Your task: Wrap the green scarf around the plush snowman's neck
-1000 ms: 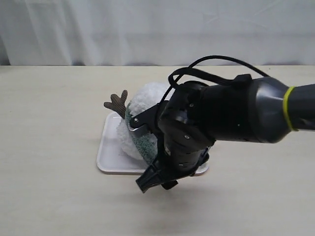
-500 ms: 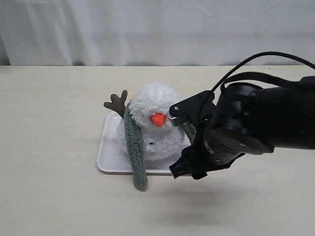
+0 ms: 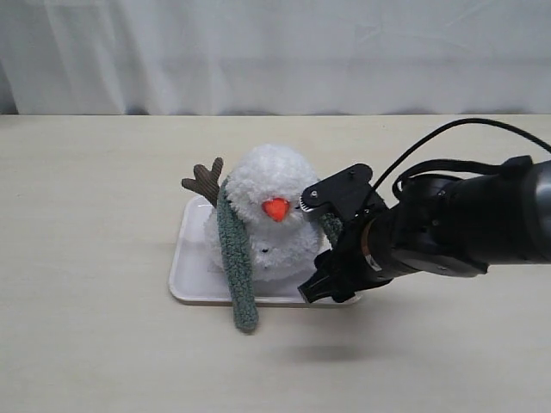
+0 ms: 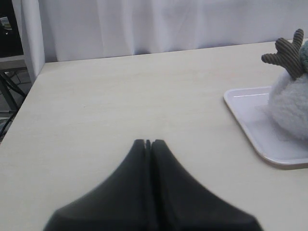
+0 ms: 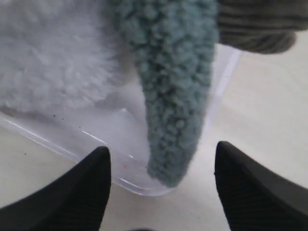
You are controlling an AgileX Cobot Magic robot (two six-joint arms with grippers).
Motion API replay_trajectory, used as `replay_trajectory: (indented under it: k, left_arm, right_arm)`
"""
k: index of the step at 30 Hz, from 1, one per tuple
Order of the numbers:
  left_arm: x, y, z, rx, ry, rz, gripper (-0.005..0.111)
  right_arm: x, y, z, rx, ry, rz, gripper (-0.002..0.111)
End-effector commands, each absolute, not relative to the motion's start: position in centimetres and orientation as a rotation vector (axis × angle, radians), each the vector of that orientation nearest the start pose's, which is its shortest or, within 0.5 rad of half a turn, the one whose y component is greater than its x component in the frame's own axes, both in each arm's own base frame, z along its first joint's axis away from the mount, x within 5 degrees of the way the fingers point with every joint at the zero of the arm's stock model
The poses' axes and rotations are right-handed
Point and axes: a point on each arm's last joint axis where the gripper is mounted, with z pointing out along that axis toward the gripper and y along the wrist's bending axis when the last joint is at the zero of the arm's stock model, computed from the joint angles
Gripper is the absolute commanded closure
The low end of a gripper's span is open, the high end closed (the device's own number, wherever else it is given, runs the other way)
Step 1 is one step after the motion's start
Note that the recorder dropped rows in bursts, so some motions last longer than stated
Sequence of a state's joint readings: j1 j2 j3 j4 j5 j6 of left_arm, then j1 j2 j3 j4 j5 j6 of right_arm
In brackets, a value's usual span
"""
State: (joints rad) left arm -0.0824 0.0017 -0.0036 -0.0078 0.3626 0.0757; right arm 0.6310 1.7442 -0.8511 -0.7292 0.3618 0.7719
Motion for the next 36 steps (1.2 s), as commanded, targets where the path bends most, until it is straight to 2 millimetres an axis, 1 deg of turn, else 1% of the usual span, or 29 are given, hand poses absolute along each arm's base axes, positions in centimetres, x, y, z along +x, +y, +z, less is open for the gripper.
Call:
replay_trajectory:
  k: [1, 3, 5, 7, 11, 13, 16, 19, 21, 23, 26, 31, 33, 36]
  left_arm:
    - [5.3, -0.5, 18.1, 0.136, 1.832, -0.013, 0.107]
    - [5.3, -0.5, 18.1, 0.136, 1.832, -0.013, 0.107]
    - [5.3, -0.5, 18.1, 0.136, 1.832, -0.013, 0.107]
    - [5.3, -0.5, 18.1, 0.136, 1.832, -0.013, 0.107]
    - [5.3, -0.5, 18.1, 0.136, 1.832, -0.013, 0.107]
    - [5.3, -0.5, 18.1, 0.136, 1.832, -0.013, 0.107]
    - [5.3, -0.5, 18.1, 0.136, 1.832, -0.013, 0.107]
    - [5.3, -0.5, 18.1, 0.136, 1.832, -0.013, 0.107]
    - [5.3, -0.5, 18.1, 0.136, 1.832, -0.013, 0.107]
    - [5.3, -0.5, 18.1, 0.136, 1.832, -0.013, 0.107]
    - [5.3, -0.5, 18.1, 0.136, 1.832, -0.013, 0.107]
    - [5.3, -0.5, 18.1, 0.136, 1.832, -0.013, 0.107]
    - [5.3, -0.5, 18.1, 0.136, 1.832, -0.013, 0.107]
    - [5.3, -0.5, 18.1, 0.136, 1.832, -0.013, 0.107]
  right_arm:
    - [27.4, 17.4, 13.6, -0.712, 2.501, -0.053, 0.049]
    - [27.5, 17.4, 13.2, -0.743, 2.497, -0.075, 0.054]
    - [27.5, 17.3, 13.1, -0.746, 2.497, -0.081, 0.063]
    - [27.5, 17.3, 13.1, -0.746, 2.497, -0.081, 0.075]
    - [27.4, 17.3, 13.6, -0.742, 2.490, -0.092, 0.104]
    - [27.0, 17.4, 14.2, -0.741, 2.484, -0.108, 0.104]
    - [26.0, 18.2, 15.8, -0.767, 2.446, -0.121, 0.104]
    - [24.2, 19.6, 17.5, -0.809, 2.417, -0.054, 0.104]
    - [22.8, 20.7, 18.1, -0.861, 2.419, 0.011, 0.104]
    - [21.7, 21.7, 18.0, -0.911, 2.428, 0.038, 0.104]
    - [20.9, 22.2, 16.9, -0.943, 2.466, 0.034, 0.104]
    - [20.8, 22.3, 14.2, -0.952, 2.560, -0.011, 0.104]
    - [20.8, 22.4, 13.4, -0.953, 2.582, -0.021, 0.104]
    - [20.9, 22.9, 12.6, -0.944, 2.584, 0.018, 0.104]
